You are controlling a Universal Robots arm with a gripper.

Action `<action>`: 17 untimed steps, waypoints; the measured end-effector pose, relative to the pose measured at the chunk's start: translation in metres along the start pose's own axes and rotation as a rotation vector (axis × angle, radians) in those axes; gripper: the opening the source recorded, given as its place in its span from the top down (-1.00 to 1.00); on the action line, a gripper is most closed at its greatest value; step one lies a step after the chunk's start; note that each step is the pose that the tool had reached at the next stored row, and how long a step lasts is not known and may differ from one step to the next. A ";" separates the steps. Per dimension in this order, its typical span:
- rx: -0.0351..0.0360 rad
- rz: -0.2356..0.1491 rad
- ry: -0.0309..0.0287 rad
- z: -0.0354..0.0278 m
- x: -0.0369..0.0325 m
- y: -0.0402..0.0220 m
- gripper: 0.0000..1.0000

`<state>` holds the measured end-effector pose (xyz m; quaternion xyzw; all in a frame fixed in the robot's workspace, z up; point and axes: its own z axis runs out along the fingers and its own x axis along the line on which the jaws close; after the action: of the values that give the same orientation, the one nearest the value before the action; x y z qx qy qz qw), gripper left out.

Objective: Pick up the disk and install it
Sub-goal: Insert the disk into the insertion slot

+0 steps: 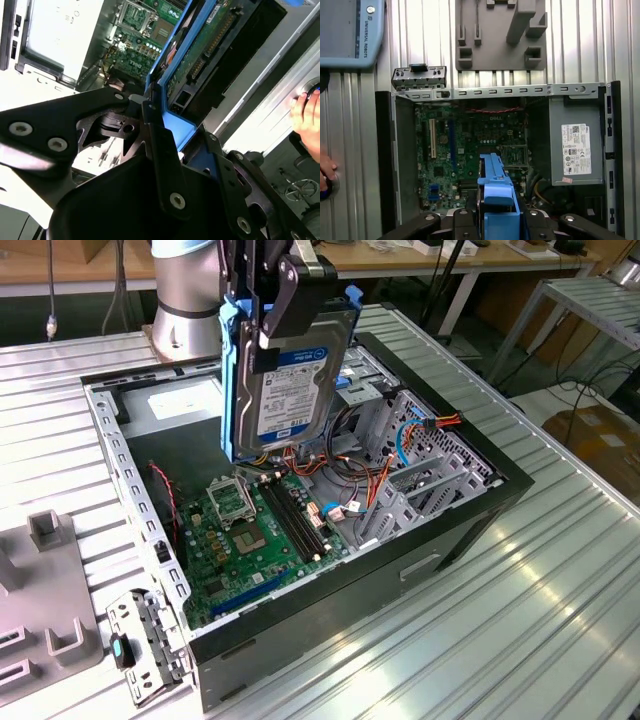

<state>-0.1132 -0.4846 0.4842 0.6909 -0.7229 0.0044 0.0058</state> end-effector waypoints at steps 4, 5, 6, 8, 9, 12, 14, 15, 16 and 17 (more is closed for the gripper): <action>-0.0001 0.000 0.0001 0.0001 0.0087 -0.0004 0.25; -0.0001 0.000 0.0002 0.0001 0.0100 -0.0005 0.25; 0.0000 0.000 0.0000 0.0002 0.0102 -0.0004 0.25; 0.0000 0.000 0.0000 0.0002 0.0102 -0.0004 0.25; 0.0000 0.000 0.0000 0.0002 0.0102 -0.0005 0.25; 0.0000 0.000 0.0000 0.0002 0.0103 -0.0005 0.25; 0.0000 0.000 0.0001 0.0001 0.0104 -0.0005 0.25; 0.0000 0.000 0.0001 0.0002 0.0104 -0.0005 0.25; 0.0000 0.000 0.0001 0.0001 0.0104 -0.0005 0.25; -0.0001 0.000 0.0001 0.0002 0.0104 -0.0005 0.25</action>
<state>-0.1132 -0.4950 0.4842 0.6909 -0.7229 0.0044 0.0058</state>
